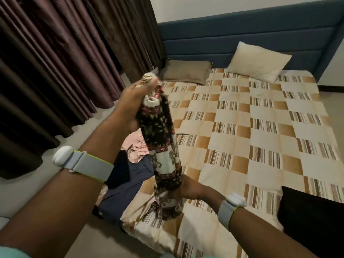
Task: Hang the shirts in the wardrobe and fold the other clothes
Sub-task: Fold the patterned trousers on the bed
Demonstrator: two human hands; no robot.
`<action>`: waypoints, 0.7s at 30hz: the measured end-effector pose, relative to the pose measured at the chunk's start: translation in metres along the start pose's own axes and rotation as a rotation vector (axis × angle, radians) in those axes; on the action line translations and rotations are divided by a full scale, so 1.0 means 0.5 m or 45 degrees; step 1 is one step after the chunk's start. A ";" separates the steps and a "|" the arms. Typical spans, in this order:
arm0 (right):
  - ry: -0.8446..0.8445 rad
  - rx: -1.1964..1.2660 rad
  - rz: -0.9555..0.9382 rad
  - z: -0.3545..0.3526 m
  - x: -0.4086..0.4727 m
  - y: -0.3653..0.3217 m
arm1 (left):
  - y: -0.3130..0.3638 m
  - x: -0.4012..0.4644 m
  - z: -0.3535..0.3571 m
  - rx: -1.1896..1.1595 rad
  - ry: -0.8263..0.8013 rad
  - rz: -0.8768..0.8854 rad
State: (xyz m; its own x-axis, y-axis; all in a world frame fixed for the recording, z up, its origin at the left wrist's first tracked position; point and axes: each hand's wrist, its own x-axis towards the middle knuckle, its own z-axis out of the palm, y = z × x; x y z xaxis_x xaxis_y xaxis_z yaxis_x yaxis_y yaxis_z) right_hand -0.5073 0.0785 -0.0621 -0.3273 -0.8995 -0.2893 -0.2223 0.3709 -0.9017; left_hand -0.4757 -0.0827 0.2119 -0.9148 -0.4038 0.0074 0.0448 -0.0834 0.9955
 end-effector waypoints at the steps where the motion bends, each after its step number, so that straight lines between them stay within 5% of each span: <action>1: -0.011 -0.001 0.041 0.005 -0.016 0.035 | -0.011 0.006 -0.028 -0.038 0.031 -0.044; 11: -0.022 -0.178 0.833 0.029 -0.293 0.490 | -0.197 0.087 -0.246 -0.318 0.261 -0.306; 15: 0.216 -0.213 1.192 0.013 -0.395 0.473 | -0.369 0.138 -0.282 -0.353 0.267 -0.543; 21: 0.547 -0.386 1.642 -0.047 -0.507 0.397 | -0.686 0.121 -0.288 -0.016 0.280 -0.882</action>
State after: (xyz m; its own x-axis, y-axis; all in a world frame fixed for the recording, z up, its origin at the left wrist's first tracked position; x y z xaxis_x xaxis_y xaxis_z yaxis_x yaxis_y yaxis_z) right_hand -0.4899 0.3857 -0.1602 -0.6925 0.2314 -0.6833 0.2786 0.9595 0.0426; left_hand -0.4886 -0.2096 -0.1427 -0.6333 -0.4283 -0.6446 -0.5096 -0.3961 0.7638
